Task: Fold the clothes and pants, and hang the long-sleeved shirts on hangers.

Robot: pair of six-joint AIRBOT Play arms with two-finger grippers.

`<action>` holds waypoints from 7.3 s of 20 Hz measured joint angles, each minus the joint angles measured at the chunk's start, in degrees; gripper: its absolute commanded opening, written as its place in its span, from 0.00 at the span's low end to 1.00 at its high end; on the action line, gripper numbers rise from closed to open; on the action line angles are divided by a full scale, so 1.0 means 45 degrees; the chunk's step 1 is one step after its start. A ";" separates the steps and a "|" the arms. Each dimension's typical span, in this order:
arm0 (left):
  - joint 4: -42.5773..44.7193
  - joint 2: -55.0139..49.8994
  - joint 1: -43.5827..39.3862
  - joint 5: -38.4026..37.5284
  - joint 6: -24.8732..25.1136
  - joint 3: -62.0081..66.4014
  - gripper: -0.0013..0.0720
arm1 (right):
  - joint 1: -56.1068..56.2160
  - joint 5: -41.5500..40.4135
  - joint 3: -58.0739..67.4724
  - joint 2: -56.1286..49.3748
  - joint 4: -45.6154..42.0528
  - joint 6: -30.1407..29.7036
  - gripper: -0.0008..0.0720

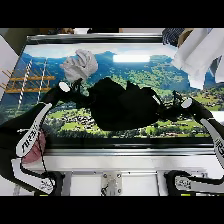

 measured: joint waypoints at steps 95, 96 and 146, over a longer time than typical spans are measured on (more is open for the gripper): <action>0.3308 0.3050 -1.0967 -0.0855 0.2982 0.1972 0.94 | 0.1073 0.6708 0.5644 0.6135 -0.7048 0.3891 0.99; 0.3959 0.3055 -1.0865 -0.0860 0.2472 0.2210 0.94 | 0.1015 0.6761 0.5629 0.6183 -0.7048 0.3842 0.99; 0.6858 0.1545 -0.6450 -0.1977 -0.0835 0.0476 0.94 | 0.7558 0.1831 -0.2788 0.3055 -0.4585 0.7883 0.03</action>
